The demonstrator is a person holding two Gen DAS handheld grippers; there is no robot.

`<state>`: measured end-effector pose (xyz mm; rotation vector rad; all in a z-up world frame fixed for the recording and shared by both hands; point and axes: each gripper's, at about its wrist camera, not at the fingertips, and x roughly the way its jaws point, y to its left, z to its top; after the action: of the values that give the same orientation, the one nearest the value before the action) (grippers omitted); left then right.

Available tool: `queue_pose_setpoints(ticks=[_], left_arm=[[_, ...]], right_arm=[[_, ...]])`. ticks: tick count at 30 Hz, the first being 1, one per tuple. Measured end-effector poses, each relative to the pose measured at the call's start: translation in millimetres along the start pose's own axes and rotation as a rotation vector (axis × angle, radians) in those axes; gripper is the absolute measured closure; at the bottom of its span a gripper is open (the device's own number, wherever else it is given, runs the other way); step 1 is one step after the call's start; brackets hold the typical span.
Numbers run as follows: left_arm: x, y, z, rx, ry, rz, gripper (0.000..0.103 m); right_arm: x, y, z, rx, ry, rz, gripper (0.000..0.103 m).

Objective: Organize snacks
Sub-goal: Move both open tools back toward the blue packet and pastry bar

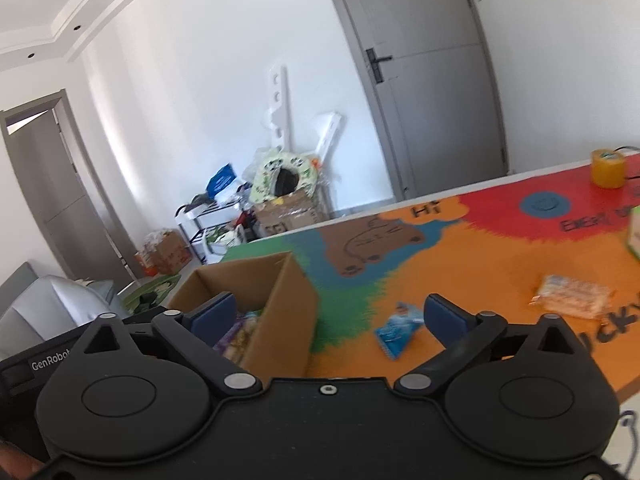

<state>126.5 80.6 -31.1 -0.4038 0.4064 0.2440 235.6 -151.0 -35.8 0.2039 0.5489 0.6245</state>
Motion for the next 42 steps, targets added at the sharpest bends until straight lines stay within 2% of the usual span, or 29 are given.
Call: queue_pose_setpoints(ticks=[5, 23, 31, 42], left_arm=[[-2.2, -21.4, -5.3, 0.027, 0.007, -0.034, 0.001], [-0.1, -89.1, -29.7, 0.099, 0.054, -0.122, 0.001], [5.6, -111.1, -38.8, 0.126, 0.077, -0.122, 0.001], [25.5, -125.5, -45.8, 0.143, 0.112, -0.119, 0.001]], right_arm=[[-18.4, -18.0, -1.3, 0.014, -0.026, -0.028, 0.0], [-75.6, -81.2, -13.6, 0.096, -0.059, -0.113, 0.0], [-91.0, -105.7, -18.0, 0.135, -0.067, -0.136, 0.0], [-89.4, -137.0, -25.4, 0.189, -0.053, -0.169, 0.0]])
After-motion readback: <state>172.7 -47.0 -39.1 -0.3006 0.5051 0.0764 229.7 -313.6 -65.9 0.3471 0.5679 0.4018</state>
